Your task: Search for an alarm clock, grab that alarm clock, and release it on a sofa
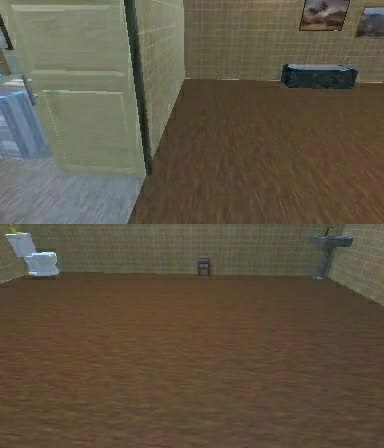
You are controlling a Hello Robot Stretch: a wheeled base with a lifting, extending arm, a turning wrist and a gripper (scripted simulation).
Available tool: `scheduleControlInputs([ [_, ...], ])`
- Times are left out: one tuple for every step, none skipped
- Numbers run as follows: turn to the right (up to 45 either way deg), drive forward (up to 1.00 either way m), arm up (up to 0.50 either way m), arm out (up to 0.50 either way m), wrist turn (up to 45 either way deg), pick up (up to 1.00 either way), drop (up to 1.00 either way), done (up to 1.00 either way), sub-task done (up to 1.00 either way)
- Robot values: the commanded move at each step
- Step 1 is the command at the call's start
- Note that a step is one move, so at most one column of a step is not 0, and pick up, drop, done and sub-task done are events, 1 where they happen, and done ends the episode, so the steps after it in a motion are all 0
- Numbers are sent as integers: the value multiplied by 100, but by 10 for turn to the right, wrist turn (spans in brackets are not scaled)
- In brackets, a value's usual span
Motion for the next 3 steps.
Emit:
scheduleControlInputs([
  [-450, 0, 0, 0, 0, 0, 0, 0, 0],
  [-150, 0, 0, 0, 0, 0, 0, 0, 0],
  [0, 100, 0, 0, 0, 0, 0, 0, 0],
])
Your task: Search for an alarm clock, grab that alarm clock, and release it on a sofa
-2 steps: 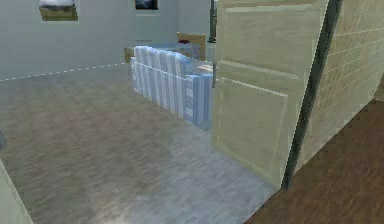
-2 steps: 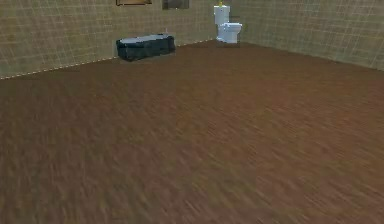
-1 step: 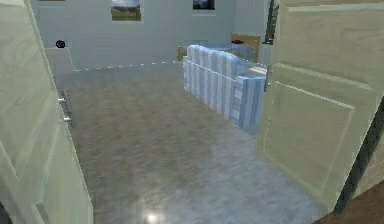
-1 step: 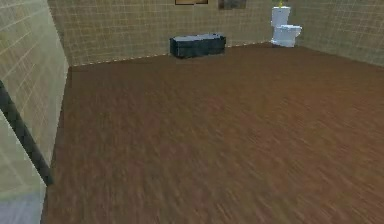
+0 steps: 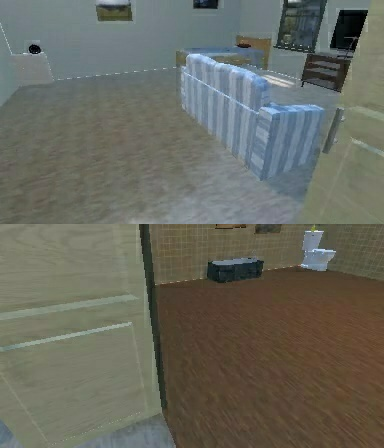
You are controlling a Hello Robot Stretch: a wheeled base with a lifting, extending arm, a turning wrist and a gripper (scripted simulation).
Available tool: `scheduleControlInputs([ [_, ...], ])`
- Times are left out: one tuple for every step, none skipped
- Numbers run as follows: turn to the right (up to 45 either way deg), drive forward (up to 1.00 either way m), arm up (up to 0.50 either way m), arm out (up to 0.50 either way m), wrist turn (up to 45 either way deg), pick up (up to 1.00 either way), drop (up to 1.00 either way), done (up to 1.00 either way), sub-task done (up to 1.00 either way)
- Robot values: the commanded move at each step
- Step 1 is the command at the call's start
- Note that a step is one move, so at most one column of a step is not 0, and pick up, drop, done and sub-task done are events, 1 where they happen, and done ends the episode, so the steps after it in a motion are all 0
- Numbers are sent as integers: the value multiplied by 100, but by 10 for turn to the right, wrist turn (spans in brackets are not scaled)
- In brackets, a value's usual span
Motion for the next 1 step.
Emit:
scheduleControlInputs([
  [-90, 0, 0, 0, 0, 0, 0, 0, 0],
])
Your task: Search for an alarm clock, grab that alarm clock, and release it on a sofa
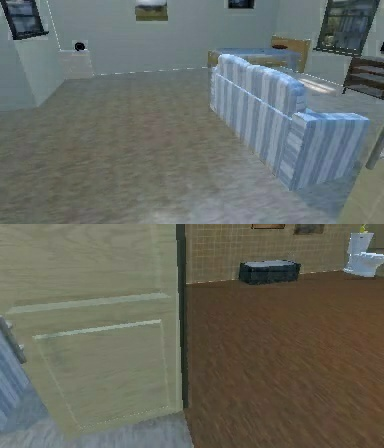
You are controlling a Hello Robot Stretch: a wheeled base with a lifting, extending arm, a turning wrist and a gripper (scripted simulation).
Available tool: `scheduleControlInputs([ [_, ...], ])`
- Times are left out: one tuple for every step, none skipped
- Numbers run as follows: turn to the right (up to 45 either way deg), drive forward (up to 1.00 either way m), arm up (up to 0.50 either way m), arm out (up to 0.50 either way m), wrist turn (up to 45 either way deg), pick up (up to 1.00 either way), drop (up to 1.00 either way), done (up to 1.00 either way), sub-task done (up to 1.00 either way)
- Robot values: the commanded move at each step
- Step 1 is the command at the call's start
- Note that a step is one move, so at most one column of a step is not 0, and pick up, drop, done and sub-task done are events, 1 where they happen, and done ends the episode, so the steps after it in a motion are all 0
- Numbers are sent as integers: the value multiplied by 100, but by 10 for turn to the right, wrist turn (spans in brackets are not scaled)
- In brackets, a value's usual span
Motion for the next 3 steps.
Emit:
scheduleControlInputs([
  [0, 25, 0, 0, 0, 0, 0, 0, 0],
  [-210, 0, 0, 0, 0, 0, 0, 0, 0],
  [0, 100, 0, 0, 0, 0, 0, 0, 0],
])
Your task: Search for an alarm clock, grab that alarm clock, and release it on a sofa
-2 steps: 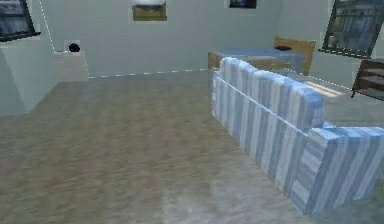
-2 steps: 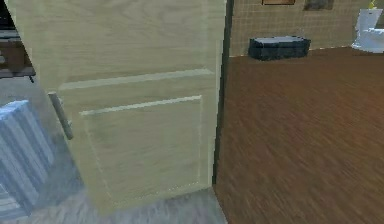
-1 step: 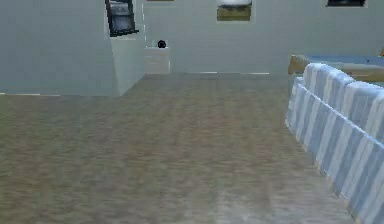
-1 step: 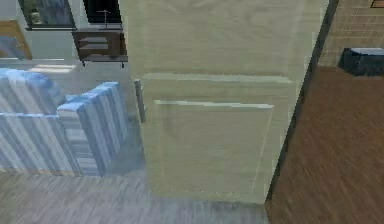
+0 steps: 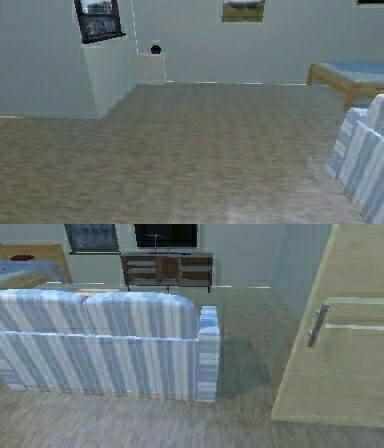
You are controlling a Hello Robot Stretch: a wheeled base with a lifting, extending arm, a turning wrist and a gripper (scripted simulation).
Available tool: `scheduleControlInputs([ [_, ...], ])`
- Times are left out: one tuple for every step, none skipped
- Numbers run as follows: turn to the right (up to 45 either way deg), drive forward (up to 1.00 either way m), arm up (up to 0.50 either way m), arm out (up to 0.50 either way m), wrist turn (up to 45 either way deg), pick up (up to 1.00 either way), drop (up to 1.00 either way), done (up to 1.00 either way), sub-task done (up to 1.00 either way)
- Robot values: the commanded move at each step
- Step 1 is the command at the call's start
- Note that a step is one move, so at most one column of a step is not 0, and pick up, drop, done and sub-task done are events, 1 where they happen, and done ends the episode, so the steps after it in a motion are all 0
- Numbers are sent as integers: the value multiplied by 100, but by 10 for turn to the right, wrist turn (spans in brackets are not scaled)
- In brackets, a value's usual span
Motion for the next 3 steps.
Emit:
scheduleControlInputs([
  [0, 100, 0, 0, 0, 0, 0, 0, 0],
  [0, 100, 0, 0, 0, 0, 0, 0, 0],
  [-30, 0, 0, 0, 0, 0, 0, 0, 0],
])
